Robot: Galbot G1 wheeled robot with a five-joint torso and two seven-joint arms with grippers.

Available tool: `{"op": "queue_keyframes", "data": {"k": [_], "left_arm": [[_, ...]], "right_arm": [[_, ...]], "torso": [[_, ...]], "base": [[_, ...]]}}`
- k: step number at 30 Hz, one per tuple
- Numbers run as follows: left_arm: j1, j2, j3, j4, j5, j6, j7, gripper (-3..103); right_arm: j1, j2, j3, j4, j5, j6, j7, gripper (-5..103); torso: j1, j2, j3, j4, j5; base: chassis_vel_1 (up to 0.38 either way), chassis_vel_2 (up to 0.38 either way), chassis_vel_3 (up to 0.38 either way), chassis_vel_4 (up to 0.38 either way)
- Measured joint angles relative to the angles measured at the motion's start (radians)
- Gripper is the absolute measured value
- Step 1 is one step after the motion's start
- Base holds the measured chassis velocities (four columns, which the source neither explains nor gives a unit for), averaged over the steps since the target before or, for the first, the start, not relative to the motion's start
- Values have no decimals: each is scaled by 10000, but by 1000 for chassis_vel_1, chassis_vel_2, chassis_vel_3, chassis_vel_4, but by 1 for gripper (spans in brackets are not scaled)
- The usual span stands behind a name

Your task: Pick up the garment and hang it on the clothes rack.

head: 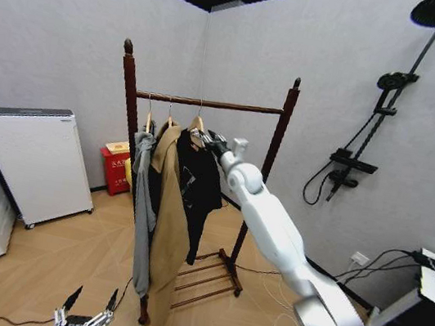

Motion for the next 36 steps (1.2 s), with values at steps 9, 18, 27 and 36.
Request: {"op": "queue_keyframes", "data": {"k": [9,18,27,36], "left_arm": [[-1,0,2,0,0,0,1,100],[-1,-3,3,-1,0,0,0,100],[-1,-2,4,0,0,0,3,100],[-1,-2,4,0,0,0,3,100]], "right_arm": [[-6695,-1379,3953,4977,-128,-239,984,89],[-13878,1164,6503,7612,-3024,1720,419,100],[-16856,2766,6497,8025,-4625,3968,-110,100],[-16915,2741,6388,7708,-4609,4318,-428,100]], "torso": [[-3,1,-2,8,3],[-2,2,-1,7,1],[-1,1,0,7,-2],[2,-1,2,8,1]], "base": [[0,0,0,0],[0,0,0,0],[0,0,0,0],[0,0,0,0]]}}
